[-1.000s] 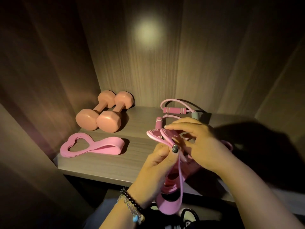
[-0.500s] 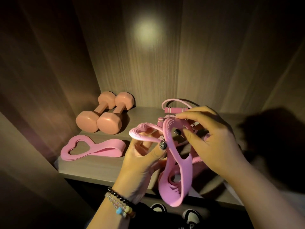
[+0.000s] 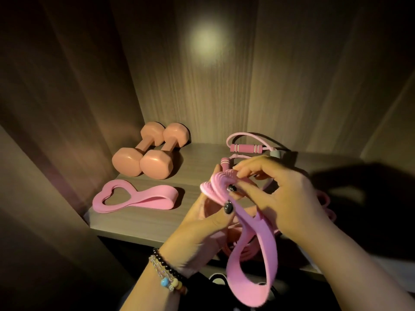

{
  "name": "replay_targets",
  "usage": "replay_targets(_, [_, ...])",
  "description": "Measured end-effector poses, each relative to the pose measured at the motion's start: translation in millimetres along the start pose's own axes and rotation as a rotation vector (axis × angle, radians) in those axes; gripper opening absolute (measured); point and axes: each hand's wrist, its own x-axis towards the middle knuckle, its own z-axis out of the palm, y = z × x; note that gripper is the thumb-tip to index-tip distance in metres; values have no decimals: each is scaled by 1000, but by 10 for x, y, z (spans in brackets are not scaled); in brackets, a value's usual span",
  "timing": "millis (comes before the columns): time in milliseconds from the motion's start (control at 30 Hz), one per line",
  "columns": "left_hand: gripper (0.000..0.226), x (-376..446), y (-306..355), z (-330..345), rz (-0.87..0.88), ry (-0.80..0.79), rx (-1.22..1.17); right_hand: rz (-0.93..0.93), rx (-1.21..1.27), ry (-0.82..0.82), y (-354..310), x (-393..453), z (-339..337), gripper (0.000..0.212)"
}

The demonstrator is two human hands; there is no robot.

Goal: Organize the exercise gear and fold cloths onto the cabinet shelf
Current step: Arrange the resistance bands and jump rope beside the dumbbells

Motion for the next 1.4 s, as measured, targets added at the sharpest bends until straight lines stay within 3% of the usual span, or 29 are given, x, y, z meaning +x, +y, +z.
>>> replay_targets(100, [62, -18, 5, 4, -1, -53, -97, -55, -29, -2, -17, -18, 45, 13])
replay_targets(300, [73, 19, 13, 27, 54, 145, -302, -103, -175, 172, -76, -28, 222, 16])
replay_targets(433, [64, 65, 56, -26, 165, 318, -378, -78, -117, 239, -136, -27, 289, 22])
replay_targets(500, [58, 53, 106, -99, 215, 383, -439, 64, -14, 196, -163, -26, 318, 26])
replay_targets(600, [63, 64, 199, -190, 254, 428, -628, 376, 116, -37, -122, 29, 377, 30])
replay_targets(700, [51, 120, 336, -215, 289, 380, -721, 679, 275, -200, -57, 90, 461, 78])
replay_targets(800, [40, 154, 494, -304, 329, 409, -705, 747, 462, -227, -89, 163, 535, 104])
replay_targets(867, [45, 138, 661, -454, 357, 456, -621, 705, 536, -282, -110, 252, 593, 91])
replay_targets(933, [52, 90, 865, -667, 378, 523, -468, 617, 586, -329, -164, 369, 673, 60])
replay_targets(1067, [32, -3, 1244, -1060, 318, 768, 140, 621, 671, -256, -184, 633, 848, 24])
replay_targets(1233, [23, 7, 1240, -1414, 99, 978, 726, 591, 611, -31, -148, 939, 1103, 19])
replay_targets(1300, [13, 36, 1215, -1588, 95, 1088, 843, 541, 556, -18, -178, 1008, 1237, 20])
replay_targets(1400, [26, 51, 1162, -1746, 34, 1214, 1134, 437, 455, -33, -205, 1077, 1439, 18])
